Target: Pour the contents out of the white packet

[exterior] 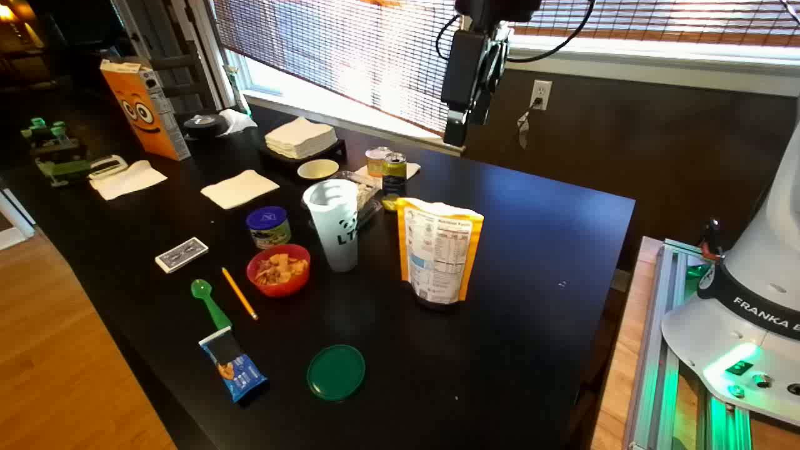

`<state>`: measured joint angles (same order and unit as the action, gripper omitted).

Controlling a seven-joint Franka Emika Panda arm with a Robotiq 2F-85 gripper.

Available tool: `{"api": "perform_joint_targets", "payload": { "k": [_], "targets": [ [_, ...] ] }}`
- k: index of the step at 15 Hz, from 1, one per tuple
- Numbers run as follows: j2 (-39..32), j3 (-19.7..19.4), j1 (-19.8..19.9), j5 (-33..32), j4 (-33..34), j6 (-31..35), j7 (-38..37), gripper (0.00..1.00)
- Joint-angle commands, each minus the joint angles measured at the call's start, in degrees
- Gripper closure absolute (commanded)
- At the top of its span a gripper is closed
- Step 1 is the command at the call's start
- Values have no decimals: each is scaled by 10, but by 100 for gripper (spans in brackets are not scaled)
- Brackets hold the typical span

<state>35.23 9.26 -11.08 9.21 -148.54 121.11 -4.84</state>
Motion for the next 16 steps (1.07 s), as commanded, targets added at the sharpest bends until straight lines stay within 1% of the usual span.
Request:
{"api": "perform_joint_targets", "payload": {
  "k": [1,8,10,16],
  "targets": [
    [0,0,0,0,1,-2,0,0],
    [0,0,0,0,1,-2,0,0],
    [1,-4,-6,21,-24,24,-2,0],
    [27,22,-20,16,-103,68,-24,0]
  ]
}}
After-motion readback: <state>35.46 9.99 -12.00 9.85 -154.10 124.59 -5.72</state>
